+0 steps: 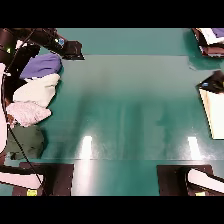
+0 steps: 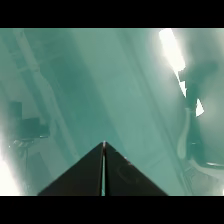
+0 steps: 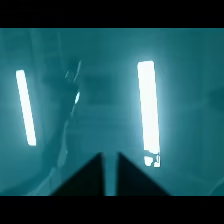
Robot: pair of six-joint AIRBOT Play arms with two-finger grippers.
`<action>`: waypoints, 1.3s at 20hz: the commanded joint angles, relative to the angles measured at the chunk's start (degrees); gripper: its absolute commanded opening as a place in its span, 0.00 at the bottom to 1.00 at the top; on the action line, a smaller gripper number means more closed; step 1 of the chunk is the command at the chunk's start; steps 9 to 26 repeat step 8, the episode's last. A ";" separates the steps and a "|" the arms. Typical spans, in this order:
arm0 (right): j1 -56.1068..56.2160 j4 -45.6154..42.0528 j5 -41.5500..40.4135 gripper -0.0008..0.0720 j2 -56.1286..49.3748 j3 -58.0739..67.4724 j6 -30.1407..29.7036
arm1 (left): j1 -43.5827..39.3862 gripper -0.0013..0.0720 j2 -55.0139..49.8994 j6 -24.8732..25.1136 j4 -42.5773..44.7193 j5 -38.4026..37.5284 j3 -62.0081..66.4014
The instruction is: Fold the shirts.
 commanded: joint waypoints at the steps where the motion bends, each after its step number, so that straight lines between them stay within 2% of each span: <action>1: 12.26 0.39 -0.50 0.03 -0.02 0.09 -2.34 | -0.04 0.05 0.04 0.02 0.00 0.04 -0.02; 6: 17.51 0.48 -0.35 0.03 0.00 0.09 -2.29 | -0.04 0.05 0.04 0.02 0.00 0.04 -0.02; 26: 17.49 0.63 0.39 0.03 0.00 0.09 -2.25 | -0.04 0.05 0.04 0.02 0.00 0.02 -0.02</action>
